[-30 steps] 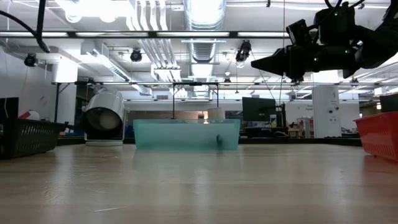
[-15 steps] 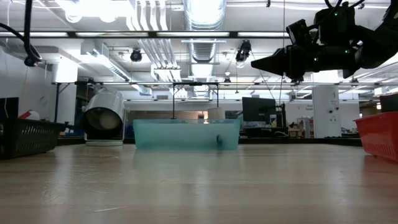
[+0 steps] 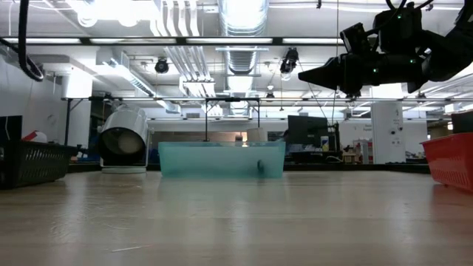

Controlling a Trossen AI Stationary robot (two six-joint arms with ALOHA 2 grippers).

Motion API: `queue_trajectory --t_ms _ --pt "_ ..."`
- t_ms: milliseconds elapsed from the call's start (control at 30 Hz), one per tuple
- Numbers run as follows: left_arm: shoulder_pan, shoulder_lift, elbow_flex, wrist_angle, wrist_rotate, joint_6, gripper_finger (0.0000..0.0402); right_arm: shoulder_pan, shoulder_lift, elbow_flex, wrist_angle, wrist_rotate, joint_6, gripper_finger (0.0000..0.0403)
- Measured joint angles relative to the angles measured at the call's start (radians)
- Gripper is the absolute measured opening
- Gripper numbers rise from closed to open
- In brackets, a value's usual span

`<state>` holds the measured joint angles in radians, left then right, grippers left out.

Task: Pick and place items into bin
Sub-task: Put the black charger adapter into the red bin

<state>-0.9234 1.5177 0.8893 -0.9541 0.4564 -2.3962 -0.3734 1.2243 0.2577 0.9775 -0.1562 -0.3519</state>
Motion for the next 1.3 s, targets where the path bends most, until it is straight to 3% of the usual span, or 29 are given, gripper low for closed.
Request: queue_trajectory --t_ms 167,1300 --pt "-0.001 0.000 -0.041 0.102 0.000 0.007 0.0185 0.000 0.000 0.000 0.000 0.000 0.000 0.0066" --pt "-0.008 -0.003 -0.061 0.168 0.039 0.054 0.0185 0.000 0.000 0.000 0.000 0.000 0.000 0.0066"
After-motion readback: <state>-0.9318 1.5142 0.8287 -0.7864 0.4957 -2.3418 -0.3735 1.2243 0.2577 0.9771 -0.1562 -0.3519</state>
